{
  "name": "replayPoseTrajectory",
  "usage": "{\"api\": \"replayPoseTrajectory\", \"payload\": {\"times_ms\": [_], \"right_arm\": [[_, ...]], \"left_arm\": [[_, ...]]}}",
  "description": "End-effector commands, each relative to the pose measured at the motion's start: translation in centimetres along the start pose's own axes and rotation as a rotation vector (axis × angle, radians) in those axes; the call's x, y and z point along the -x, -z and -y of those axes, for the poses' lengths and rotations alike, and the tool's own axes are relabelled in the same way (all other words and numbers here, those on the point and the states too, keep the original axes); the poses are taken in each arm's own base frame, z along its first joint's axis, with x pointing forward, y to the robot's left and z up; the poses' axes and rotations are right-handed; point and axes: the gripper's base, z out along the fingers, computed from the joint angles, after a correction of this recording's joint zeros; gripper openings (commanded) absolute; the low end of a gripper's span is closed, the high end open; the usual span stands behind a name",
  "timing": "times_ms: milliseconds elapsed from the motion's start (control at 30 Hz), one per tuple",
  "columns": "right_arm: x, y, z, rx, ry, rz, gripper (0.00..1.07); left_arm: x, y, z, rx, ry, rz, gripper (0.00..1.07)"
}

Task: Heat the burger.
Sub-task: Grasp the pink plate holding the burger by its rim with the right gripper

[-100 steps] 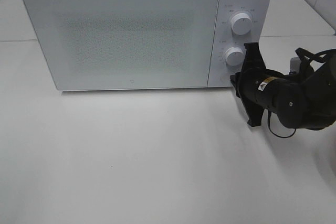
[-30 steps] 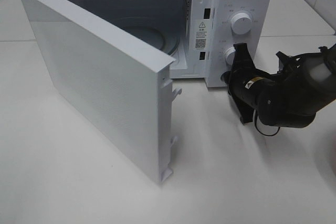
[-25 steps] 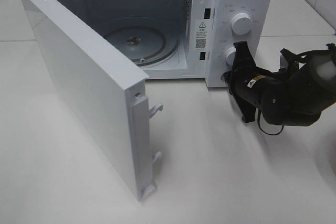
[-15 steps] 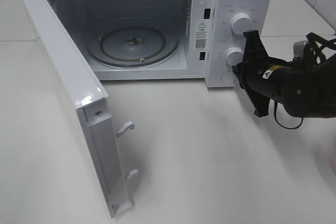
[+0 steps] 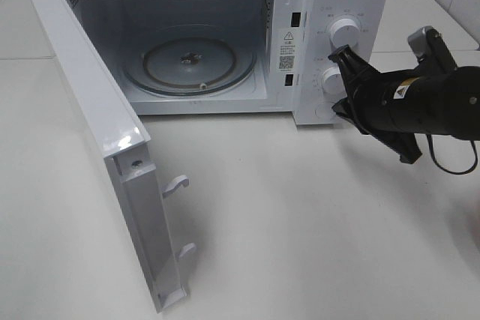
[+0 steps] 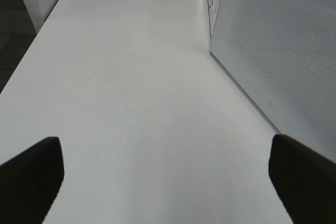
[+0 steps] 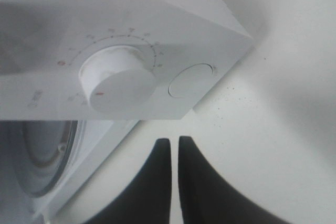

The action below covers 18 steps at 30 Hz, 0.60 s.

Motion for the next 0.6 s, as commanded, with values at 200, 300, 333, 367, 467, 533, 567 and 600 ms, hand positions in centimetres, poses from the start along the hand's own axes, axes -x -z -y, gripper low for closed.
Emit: {"api": "replayPoseTrajectory", "payload": {"times_ms": [200, 300, 333, 367, 467, 533, 567, 600], "right_arm": [[0.5, 3.0, -1.0, -0.022, 0.334, -0.049, 0.03], [0.6, 4.1, -1.3, -0.026, 0.453, -0.07, 0.03], [0.6, 4.8, -1.3, -0.038, 0.529, -0.096, 0.03], [0.6, 4.8, -1.3, -0.038, 0.529, -0.096, 0.03], [0.4, 5.8, -1.2, -0.059, 0.626, -0.144, 0.03], [0.2, 6.8, -1.1, -0.083, 0.709, -0.204, 0.03], [0.2, 6.8, -1.1, -0.083, 0.709, -0.204, 0.03], [0.2, 7.7, -1.0, -0.09, 0.777, -0.238, 0.03]], "left_arm": [[-0.1, 0.0, 0.0, 0.0, -0.001, -0.006, 0.98], [-0.1, 0.0, 0.0, 0.0, -0.001, -0.006, 0.98], [-0.1, 0.0, 0.0, 0.0, -0.001, -0.006, 0.98], [-0.1, 0.0, 0.0, 0.0, -0.001, -0.006, 0.98], [-0.1, 0.0, 0.0, 0.0, -0.001, -0.006, 0.98], [-0.1, 0.0, 0.0, 0.0, -0.001, -0.006, 0.98], [-0.1, 0.0, 0.0, 0.0, -0.001, -0.006, 0.98], [-0.1, 0.0, 0.0, 0.0, -0.001, -0.006, 0.98]]}}
